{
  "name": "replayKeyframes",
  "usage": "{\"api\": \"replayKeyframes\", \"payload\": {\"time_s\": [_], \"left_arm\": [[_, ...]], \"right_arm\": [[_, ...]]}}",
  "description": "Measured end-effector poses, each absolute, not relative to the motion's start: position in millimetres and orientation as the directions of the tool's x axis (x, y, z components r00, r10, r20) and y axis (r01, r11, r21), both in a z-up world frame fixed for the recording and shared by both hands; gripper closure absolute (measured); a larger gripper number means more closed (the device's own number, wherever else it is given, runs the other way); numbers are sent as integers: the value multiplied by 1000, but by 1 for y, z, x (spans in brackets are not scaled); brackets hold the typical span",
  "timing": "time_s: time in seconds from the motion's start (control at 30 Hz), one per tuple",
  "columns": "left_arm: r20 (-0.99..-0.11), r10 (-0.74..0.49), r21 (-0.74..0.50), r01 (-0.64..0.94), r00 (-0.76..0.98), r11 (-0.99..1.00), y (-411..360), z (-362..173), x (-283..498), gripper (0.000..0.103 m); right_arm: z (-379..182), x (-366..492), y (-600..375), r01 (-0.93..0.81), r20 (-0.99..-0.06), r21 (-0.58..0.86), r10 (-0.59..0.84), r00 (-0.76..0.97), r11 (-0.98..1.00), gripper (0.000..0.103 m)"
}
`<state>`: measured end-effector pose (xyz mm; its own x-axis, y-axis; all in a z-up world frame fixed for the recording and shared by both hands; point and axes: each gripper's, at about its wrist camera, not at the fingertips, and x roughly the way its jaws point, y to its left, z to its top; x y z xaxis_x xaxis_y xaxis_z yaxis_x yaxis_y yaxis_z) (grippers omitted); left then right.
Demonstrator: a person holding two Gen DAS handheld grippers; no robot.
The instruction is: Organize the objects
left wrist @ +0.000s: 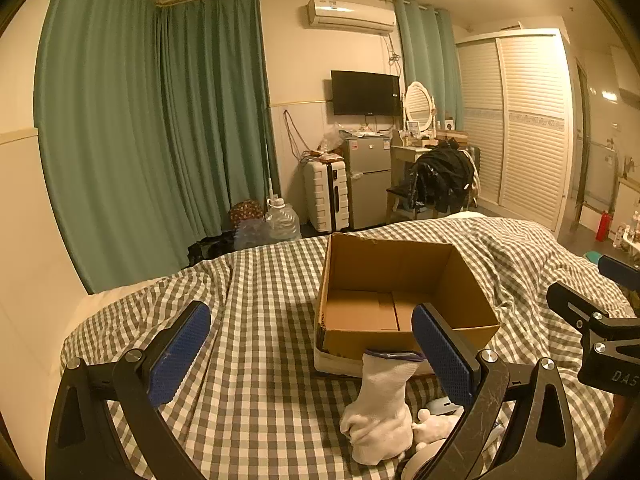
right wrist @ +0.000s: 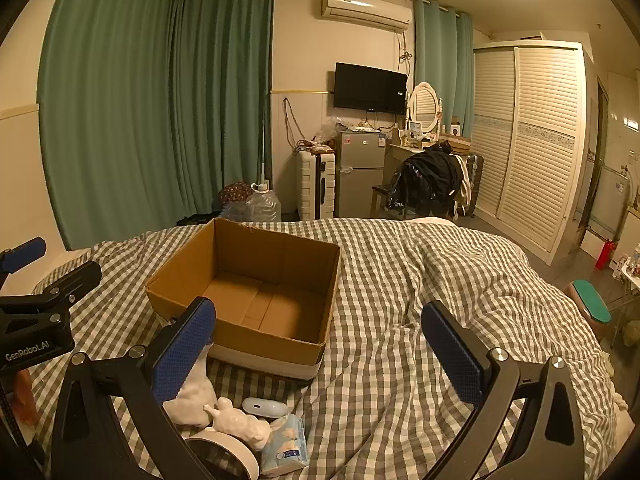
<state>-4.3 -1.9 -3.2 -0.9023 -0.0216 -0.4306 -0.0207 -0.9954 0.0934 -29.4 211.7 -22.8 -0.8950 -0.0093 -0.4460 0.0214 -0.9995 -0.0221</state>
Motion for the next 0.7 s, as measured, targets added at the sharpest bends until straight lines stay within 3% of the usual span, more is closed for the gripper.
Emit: {"api": "replayKeyframes", "payload": {"time_s": [0.7], "left_arm": [[-424,-21,111,-29,-905,-993,2,-3,-3,0]], "right_arm": [[-24,-29,207,34,-454,-20,-21,-891,-999,0]]}}
